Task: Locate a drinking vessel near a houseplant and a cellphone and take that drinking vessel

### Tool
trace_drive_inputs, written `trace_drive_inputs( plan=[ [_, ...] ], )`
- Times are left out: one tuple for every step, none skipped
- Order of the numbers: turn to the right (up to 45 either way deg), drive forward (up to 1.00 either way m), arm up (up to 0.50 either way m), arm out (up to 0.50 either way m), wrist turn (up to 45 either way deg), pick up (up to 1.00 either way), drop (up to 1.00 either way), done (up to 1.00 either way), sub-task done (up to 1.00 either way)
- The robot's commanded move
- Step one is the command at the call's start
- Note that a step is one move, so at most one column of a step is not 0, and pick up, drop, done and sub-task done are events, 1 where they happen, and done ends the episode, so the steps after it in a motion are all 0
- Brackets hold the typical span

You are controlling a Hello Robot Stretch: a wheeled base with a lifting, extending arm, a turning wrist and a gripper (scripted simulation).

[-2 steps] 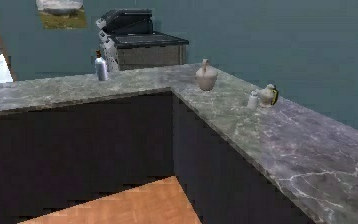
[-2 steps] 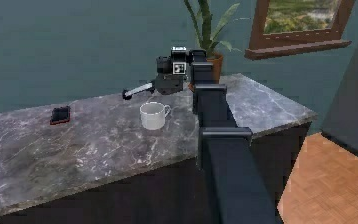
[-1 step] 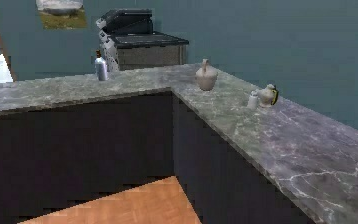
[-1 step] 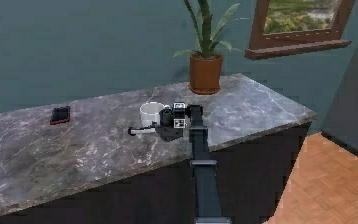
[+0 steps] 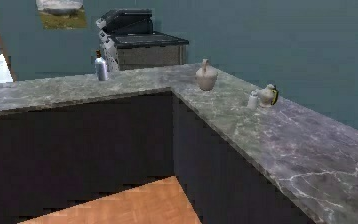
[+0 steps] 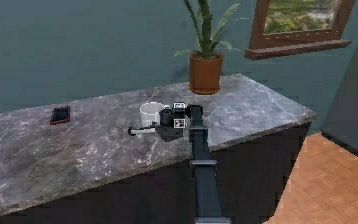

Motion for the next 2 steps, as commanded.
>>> trace_drive_inputs(
  plan=[
    [0.0, 0.0, 0.1, 0.0, 0.0, 0.0, 0.0, 0.0, 0.0],
    [0.0, 0.0, 0.0, 0.0, 0.0, 0.0, 0.0, 1.0, 0.0]
  ],
)
